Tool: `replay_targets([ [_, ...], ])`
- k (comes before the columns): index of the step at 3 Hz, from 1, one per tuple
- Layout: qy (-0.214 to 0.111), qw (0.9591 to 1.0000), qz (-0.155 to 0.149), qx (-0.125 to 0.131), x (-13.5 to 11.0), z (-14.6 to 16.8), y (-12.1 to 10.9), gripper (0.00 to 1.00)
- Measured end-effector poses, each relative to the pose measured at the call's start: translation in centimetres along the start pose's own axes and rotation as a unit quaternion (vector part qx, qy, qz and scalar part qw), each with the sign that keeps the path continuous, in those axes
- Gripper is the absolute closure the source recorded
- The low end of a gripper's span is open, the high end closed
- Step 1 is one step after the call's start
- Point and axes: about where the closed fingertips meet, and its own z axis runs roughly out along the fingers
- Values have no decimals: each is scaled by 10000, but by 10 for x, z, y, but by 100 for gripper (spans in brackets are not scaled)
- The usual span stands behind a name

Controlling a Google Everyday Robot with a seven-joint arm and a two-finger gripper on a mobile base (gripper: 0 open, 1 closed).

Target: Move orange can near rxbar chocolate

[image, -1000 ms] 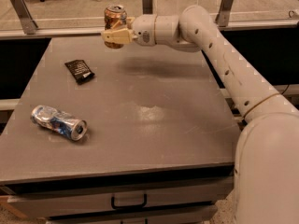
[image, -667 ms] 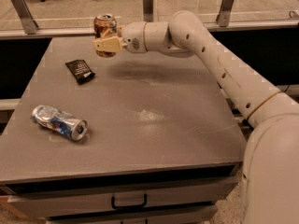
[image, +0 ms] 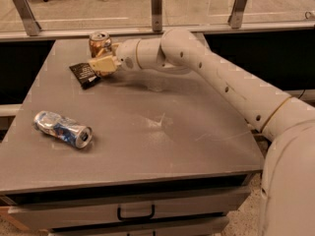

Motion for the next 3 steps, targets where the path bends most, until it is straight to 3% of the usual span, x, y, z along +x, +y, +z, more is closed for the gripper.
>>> replay_targets([
  [2,69,9987,-320,389,16,9,-5,12],
  [3,123,9972,-432,599,16,-1,-9,0],
])
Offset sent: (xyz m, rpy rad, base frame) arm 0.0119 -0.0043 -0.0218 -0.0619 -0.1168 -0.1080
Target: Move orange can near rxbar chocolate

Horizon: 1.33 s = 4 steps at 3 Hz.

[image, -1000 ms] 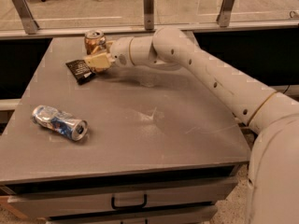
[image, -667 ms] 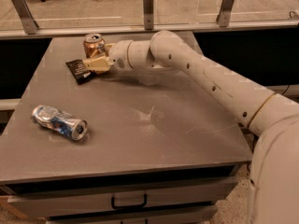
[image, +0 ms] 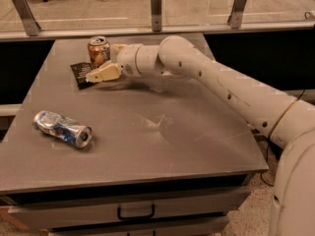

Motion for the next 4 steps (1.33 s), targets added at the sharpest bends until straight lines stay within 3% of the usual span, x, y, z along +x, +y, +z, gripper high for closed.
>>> replay_targets([
  [1,-61,9992,7,388,-1,-33,-6,0],
  [2,-103,9941,-86,1074,-4,-96,-20,0],
  [3,-217,9820,-280,1856,-21,-163,-23,0],
  [4,-221,9747,-242,2211,-17,-202,-36,0],
])
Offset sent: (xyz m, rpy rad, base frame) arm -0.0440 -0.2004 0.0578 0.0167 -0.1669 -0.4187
